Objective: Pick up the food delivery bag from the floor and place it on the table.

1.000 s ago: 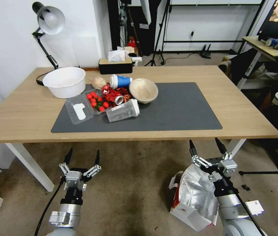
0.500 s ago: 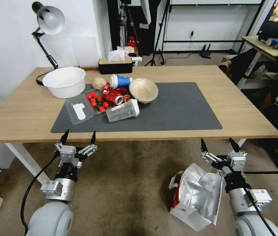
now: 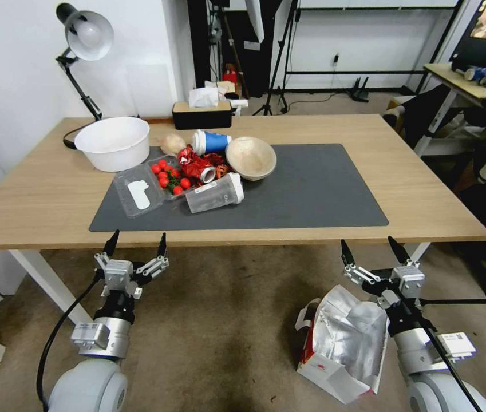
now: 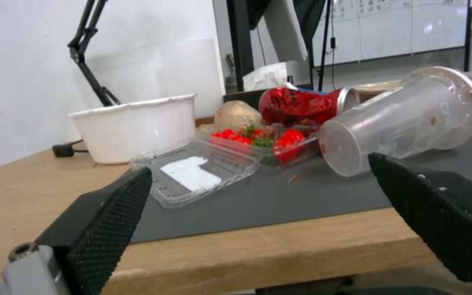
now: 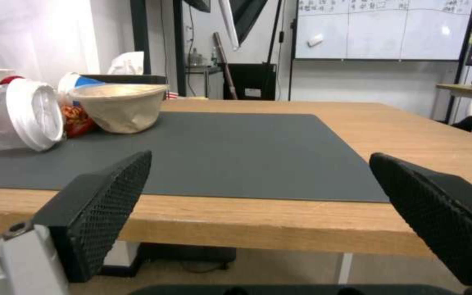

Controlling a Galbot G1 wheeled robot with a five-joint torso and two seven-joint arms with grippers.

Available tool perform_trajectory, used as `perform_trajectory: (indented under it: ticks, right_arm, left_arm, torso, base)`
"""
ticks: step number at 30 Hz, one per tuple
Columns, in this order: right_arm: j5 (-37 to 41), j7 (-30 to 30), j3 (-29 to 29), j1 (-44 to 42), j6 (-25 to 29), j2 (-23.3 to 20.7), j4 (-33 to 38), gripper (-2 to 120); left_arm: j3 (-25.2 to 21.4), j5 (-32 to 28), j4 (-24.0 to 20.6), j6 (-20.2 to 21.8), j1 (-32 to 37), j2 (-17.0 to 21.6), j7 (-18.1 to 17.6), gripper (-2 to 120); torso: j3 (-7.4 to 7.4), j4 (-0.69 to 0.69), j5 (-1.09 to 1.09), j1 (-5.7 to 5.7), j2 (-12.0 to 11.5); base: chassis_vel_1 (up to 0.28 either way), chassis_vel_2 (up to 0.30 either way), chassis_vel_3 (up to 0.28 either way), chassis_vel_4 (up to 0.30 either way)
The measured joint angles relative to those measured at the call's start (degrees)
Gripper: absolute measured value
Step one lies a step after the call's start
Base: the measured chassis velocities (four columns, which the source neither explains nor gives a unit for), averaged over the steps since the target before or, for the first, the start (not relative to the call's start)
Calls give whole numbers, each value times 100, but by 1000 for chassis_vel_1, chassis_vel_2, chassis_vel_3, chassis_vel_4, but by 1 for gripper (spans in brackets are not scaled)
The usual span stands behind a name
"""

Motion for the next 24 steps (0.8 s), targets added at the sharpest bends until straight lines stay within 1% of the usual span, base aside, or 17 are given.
perform_trajectory:
  ticks: [6, 9, 10, 18, 19, 24]
  right_arm:
    - [14, -6, 20, 0, -2, 2, 2, 100]
    - [15, -10, 20, -13, -2, 8, 2, 100]
    - [15, -10, 20, -13, -2, 8, 2, 100]
    - [58, -48, 27, -45, 2, 7, 56, 100]
    - [58, -48, 27, -45, 2, 7, 56, 100]
    - [79, -45, 36, -43, 2, 6, 69, 100]
  left_arm:
    - [13, 3, 18, -43, 7, 0, -5, 99]
    - [27, 3, 18, -45, 26, -3, -8, 99]
    - [27, 3, 18, -45, 26, -3, -8, 99]
    - [34, 12, -47, -44, 105, -15, -25, 99]
    - [34, 12, -47, -44, 105, -15, -25, 99]
    - [61, 15, -78, -36, 160, -27, -67, 99]
  torso:
    - [-74, 0, 0, -62, -140]
    - [-150, 0, 0, -113, -267]
    - [-150, 0, 0, -113, -267]
    - [-299, 0, 0, -221, -521]
    - [-299, 0, 0, -221, -521]
    - [-381, 1, 0, -283, -663]
  base:
    - [0, 0, 0, 0]
    - [0, 0, 0, 0]
    - [0, 0, 0, 0]
    - [0, 0, 0, 0]
    - [0, 0, 0, 0]
    - [0, 0, 0, 0]
